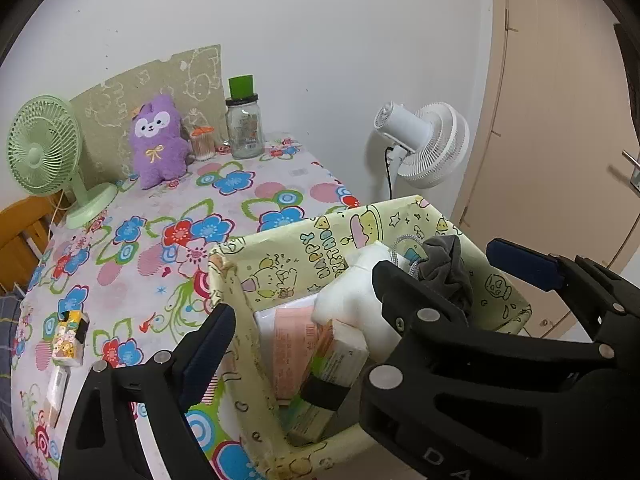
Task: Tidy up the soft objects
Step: 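Lower the green pack and gray sock into the box and open both grippers, then withdraw both grippers from the box back over the table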
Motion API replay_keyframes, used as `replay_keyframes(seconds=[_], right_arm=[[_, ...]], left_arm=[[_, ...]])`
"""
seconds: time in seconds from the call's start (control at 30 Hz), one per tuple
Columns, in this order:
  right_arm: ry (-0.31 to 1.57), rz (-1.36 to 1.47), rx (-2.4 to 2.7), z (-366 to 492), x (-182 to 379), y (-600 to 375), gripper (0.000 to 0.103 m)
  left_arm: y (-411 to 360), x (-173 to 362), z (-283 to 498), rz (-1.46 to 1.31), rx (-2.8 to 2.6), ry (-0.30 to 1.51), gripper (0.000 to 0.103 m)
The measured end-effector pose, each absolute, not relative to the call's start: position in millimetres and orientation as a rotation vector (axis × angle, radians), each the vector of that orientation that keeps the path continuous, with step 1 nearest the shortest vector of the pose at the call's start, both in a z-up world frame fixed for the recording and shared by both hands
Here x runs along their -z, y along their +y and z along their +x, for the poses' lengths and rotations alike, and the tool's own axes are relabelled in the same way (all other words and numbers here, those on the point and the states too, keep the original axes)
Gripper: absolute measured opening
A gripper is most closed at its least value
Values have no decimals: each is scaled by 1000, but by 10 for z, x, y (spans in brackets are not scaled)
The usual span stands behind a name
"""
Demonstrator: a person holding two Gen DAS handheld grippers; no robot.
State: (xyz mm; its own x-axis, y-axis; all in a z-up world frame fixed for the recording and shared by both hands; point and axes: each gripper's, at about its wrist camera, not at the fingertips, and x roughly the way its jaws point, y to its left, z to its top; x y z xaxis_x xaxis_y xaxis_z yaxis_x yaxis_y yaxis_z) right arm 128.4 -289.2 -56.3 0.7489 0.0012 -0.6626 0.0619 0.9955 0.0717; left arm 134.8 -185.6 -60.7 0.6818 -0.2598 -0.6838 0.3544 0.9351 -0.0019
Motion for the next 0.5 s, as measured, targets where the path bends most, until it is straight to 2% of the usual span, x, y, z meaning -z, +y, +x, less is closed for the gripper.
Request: replay_keyframes(seconds=[0.5], right_arm=[[656,84,36,1091,301,-2579,92]], left_arm=[[-1519,345,1170,145,302,676,97]])
